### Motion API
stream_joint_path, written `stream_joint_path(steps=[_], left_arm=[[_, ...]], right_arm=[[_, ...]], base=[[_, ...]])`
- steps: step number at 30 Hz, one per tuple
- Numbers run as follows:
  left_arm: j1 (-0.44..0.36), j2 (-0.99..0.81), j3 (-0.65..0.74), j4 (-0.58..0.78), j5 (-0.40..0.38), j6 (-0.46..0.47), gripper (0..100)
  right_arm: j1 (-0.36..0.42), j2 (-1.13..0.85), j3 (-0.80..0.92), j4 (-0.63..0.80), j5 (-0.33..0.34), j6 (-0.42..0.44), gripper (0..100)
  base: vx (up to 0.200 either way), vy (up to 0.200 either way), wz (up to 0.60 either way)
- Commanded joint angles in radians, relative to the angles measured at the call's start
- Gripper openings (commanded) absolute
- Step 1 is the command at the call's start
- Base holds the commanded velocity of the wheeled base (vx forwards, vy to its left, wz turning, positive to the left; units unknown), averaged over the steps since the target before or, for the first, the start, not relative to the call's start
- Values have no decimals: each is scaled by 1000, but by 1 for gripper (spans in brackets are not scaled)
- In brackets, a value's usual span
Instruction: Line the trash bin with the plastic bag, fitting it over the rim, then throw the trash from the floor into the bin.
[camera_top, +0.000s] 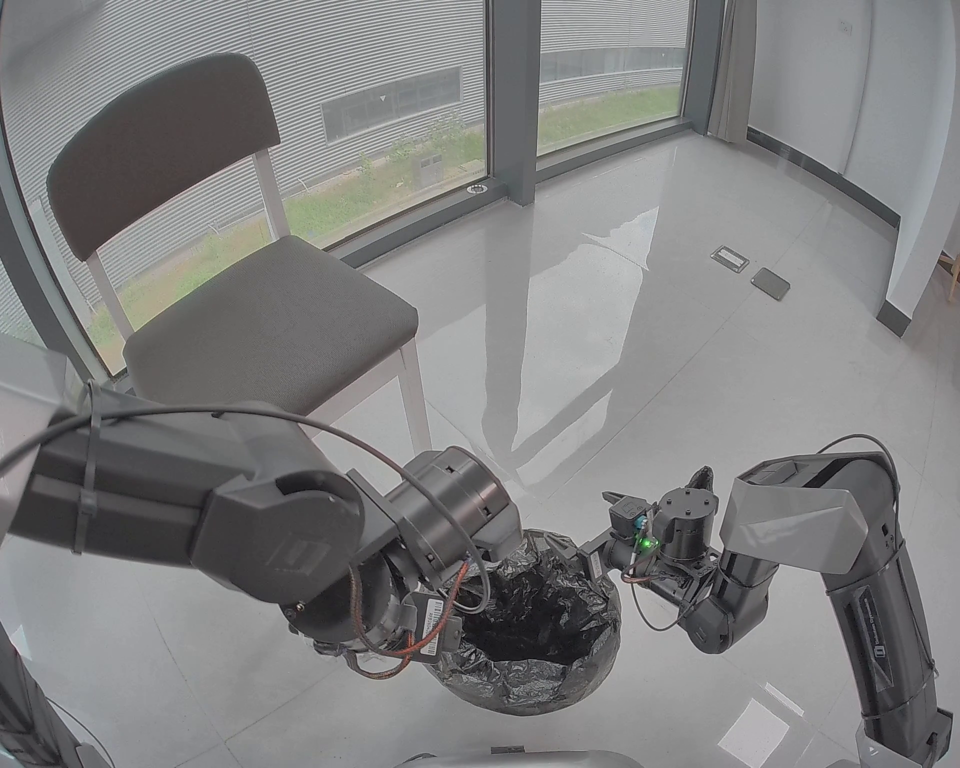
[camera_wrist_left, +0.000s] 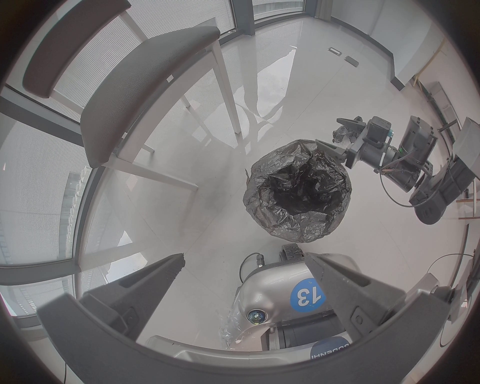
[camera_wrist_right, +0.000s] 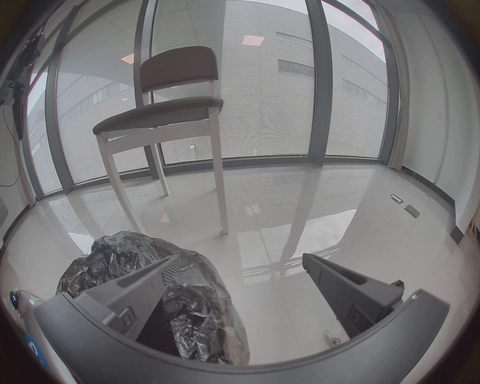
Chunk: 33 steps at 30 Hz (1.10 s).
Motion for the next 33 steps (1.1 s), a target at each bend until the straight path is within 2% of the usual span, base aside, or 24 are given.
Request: stream_joint_path(steps=[1,7,14,18,26,33], left_arm=[[2,-24,-2,-1,1,1,100],[2,-48,-11,-29,9,3,100],[3,-91,-20,-38,10,3,100],[5,-94,-14,-41,10,1,100],[2,-94,-12,-66,3,-7,100],[-6,-79,-11,-66,4,-43,100]], right_arm=[[-88,-118,139,7,-1,2,100],[-226,-256,263,107,-4,5,100],[-392,-221,201,216,-4,2,100],[-425,-152,128,223,-16,2,100],[-429,-77,60,220,-38,6,100],[-456,39,-104,239,-38,8,100]], base=[[0,0,0],[0,0,0],[0,0,0],[0,0,0],[0,0,0],[0,0,0]])
